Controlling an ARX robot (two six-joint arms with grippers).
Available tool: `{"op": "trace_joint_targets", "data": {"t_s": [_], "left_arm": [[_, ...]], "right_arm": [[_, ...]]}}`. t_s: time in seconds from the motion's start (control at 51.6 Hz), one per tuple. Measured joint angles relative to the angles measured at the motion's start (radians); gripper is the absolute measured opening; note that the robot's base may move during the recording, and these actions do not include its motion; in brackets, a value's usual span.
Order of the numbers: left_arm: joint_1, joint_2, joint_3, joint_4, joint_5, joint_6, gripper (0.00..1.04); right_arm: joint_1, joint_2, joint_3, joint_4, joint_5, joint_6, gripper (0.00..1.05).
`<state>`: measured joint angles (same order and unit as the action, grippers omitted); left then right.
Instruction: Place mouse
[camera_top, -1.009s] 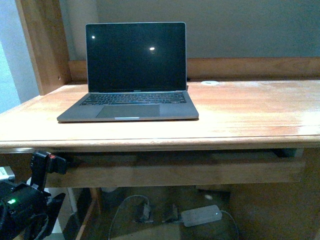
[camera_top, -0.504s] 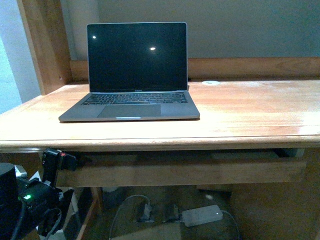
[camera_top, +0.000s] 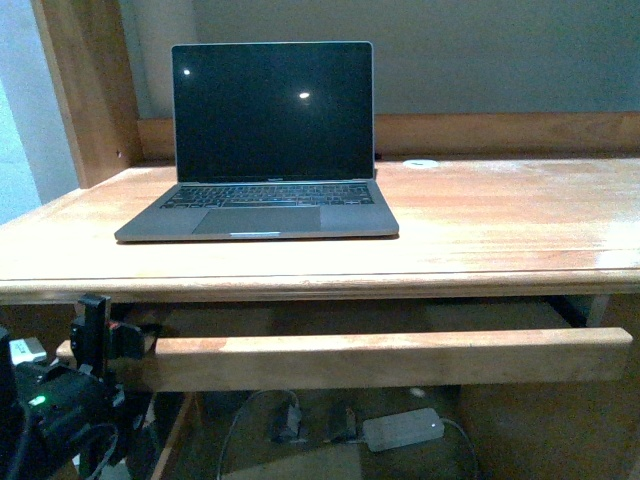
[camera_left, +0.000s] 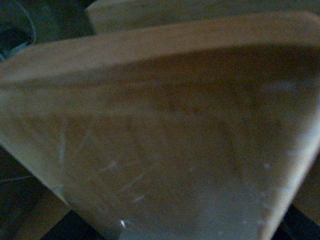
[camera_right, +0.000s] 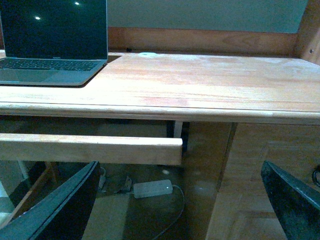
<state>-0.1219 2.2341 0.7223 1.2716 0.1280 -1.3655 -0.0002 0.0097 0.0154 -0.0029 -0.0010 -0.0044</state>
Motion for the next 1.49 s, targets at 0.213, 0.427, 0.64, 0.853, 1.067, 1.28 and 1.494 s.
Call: {"op": "trace_joint_targets", "data": {"t_s": [0.213, 0.427, 0.64, 0.853, 1.067, 1.28, 1.494], "left_arm": [[0.013, -0.153, -0.095, -0.184, 0.055, 0.007, 0.56], [0.021, -0.304, -0.185, -0.353, 0.094, 0.024, 0.56], [0.021, -0.439, -0.170, -0.653, 0.082, 0.254, 0.74], [0.034, -0.524, -0.068, -1.017, 0.056, 0.562, 1.00], [0.080, -0.620, 0.036, -1.387, 0.041, 0.787, 0.99], [0.180, -0.742, 0.065, -1.456, -0.105, 1.373, 0.98], [0.304, -0.879, 0.032, -0.826, -0.070, 1.585, 0.92]], "right_arm": [[0.000, 0.000, 0.000, 0.000, 0.000, 0.000, 0.98], [0.000, 0.000, 0.000, 0.000, 0.000, 0.000, 0.98], [0.000, 0.000, 0.000, 0.000, 0.000, 0.000, 0.98], [0.000, 0.000, 0.000, 0.000, 0.000, 0.000, 0.98], [0.000, 0.000, 0.000, 0.000, 0.000, 0.000, 0.98], [0.000, 0.000, 0.000, 0.000, 0.000, 0.000, 0.98], [0.000, 0.000, 0.000, 0.000, 0.000, 0.000, 0.98]]}}
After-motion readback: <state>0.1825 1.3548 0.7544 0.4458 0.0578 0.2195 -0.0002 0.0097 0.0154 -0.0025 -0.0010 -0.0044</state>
